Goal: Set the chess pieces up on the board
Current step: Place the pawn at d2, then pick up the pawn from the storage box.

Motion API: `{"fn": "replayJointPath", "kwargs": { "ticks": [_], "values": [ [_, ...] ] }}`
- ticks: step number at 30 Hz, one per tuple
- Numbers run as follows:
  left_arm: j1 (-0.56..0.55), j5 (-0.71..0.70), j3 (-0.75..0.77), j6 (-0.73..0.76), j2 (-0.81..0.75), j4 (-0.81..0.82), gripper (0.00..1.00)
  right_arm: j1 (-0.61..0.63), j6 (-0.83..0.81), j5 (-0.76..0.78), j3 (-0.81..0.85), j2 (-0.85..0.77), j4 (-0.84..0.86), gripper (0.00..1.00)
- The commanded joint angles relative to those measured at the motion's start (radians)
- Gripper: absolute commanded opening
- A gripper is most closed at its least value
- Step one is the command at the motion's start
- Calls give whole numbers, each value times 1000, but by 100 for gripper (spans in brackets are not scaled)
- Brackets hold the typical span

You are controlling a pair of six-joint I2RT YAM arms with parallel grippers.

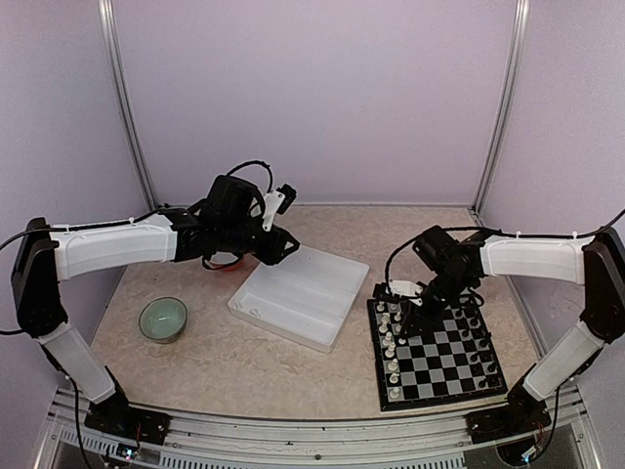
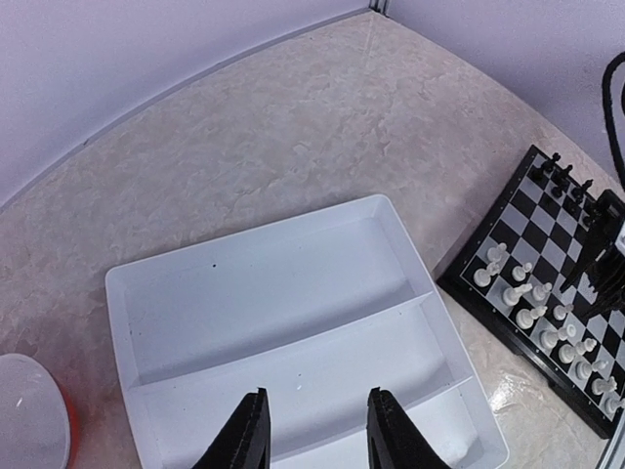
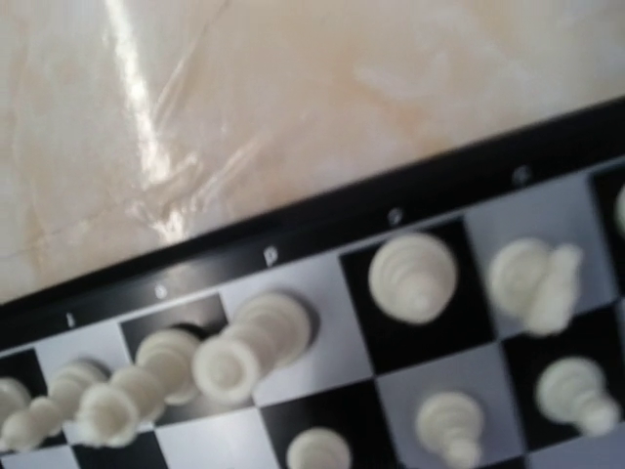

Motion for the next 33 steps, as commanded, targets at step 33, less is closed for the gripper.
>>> {"fn": "replayJointPath", "kwargs": {
  "ticks": [33],
  "values": [
    [42, -284, 145, -508, 254, -677, 38, -68, 21, -144, 115, -110, 42, 39]
  ]
}}
